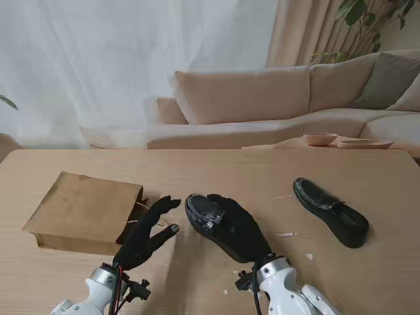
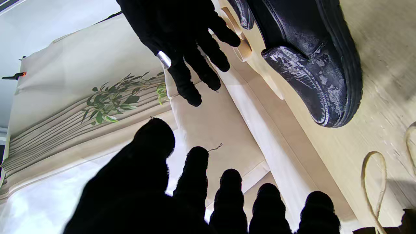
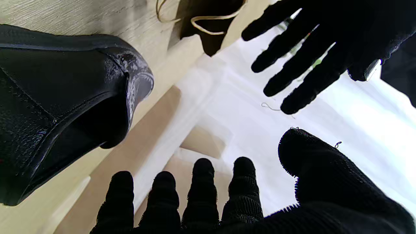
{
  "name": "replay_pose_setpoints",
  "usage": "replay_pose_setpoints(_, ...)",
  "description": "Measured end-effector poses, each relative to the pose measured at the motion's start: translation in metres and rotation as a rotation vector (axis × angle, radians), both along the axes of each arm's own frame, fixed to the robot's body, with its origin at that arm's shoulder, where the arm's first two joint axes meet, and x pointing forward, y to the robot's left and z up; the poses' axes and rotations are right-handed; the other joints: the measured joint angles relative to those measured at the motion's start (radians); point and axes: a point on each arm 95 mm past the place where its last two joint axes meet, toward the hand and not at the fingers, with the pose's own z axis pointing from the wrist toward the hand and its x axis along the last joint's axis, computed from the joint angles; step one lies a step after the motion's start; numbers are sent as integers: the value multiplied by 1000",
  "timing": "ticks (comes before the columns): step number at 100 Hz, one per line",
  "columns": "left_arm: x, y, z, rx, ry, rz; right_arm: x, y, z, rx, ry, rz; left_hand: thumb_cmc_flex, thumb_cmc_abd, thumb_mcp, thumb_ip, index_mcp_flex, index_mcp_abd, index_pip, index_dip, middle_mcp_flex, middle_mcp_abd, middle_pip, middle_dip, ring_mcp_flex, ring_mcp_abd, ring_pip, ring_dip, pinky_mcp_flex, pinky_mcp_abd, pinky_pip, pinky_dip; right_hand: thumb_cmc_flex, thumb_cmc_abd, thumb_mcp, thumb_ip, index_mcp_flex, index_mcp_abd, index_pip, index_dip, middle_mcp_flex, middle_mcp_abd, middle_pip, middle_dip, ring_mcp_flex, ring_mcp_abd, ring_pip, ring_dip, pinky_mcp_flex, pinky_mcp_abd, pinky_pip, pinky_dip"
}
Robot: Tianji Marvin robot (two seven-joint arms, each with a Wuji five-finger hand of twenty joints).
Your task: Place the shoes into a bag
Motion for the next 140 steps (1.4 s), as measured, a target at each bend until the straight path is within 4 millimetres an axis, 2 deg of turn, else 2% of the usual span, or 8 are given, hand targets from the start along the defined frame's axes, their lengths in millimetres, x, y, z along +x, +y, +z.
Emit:
replay_pose_setpoints(32, 0, 0, -1, 4, 1, 2, 0, 0, 0, -2, 1, -1, 0, 0, 0, 0, 0, 0, 0, 0, 0, 0, 0, 9, 0, 0, 0, 0, 0, 0, 0, 0, 16, 0, 0, 0, 1, 0, 0, 0, 0, 0, 2, 5, 0, 0, 5, 0, 2, 0, 0, 0)
replay_pose_setpoints(46, 1, 1, 0, 7, -1, 3, 0, -3, 1, -74, 5, -40, 10, 0, 0, 0, 0, 0, 0, 0, 0, 0, 0, 11, 0, 0, 0, 0, 0, 0, 0, -1, 40, -5, 24, 0, 20, 1, 15, 12, 0, 0, 102, 48, 0, 1, 113, 33, 62, 28, 39, 7)
replay_pose_setpoints(60, 1, 3, 0, 12, -6, 5, -1, -9, 10, -276, -2, -90, 27, 0, 1, 0, 0, 0, 0, 0, 0, 0, 0, 12, 0, 0, 0, 0, 1, 0, 0, -1, 41, -88, 132, 0, 31, 21, 115, 65, 0, 2, 222, 90, 0, 26, 274, 97, 117, 41, 145, 46)
replay_pose_setpoints(74, 1, 5, 2, 2, -7, 0, 3, -15, 9, -423, 11, -95, 27, 0, 4, 0, 0, 0, 0, 0, 0, 0, 0, 14, 0, 0, 0, 0, 1, 0, 0, -1, 40, -113, 151, 0, 41, 42, 176, 84, 0, 18, 272, 104, 1, 27, 373, 139, 150, 40, 241, 60)
replay_pose_setpoints(100, 0, 8, 4, -16, -6, 0, 38, -28, 2, -564, 55, -131, 27, 0, 10, 0, 0, 0, 0, 0, 0, 0, 7, 22, 0, 0, 0, 0, 1, 0, 0, -1, 26, -114, 152, 0, 41, 55, 205, 84, 0, 27, 307, 114, 1, 37, 460, 168, 155, 38, 378, 69)
replay_pose_setpoints(122, 0, 10, 5, -21, -7, 3, 65, -36, -6, -641, 115, -100, 27, 0, 15, 0, 0, 0, 0, 0, 0, 0, 7, 22, 0, 0, 0, 2, 1, 0, 0, -1, 10, -131, 151, -21, 0, 65, 194, 84, 0, 28, 308, 114, 1, 37, 461, 169, 149, 37, 413, 69)
replay_pose_setpoints(123, 0, 10, 5, -21, -7, 3, 66, -36, -6, -644, 116, -99, 27, 0, 15, 0, 0, 0, 0, 0, 0, 0, 7, 22, 0, 0, 0, 2, 1, 0, 0, -1, 10, -131, 151, -38, -1, 66, 192, 84, 0, 28, 308, 114, 1, 37, 461, 169, 149, 37, 416, 64)
replay_pose_setpoints(140, 0, 11, 5, -25, -6, 7, 86, -36, -14, -684, 132, -85, 27, 0, 17, 0, 0, 0, 0, 0, 0, 0, 7, 22, 0, 0, 0, 11, 1, 0, 0, -1, 0, -148, 151, -38, -25, 87, 161, 84, 0, 28, 308, 114, 1, 37, 474, 170, 148, 36, 438, 45)
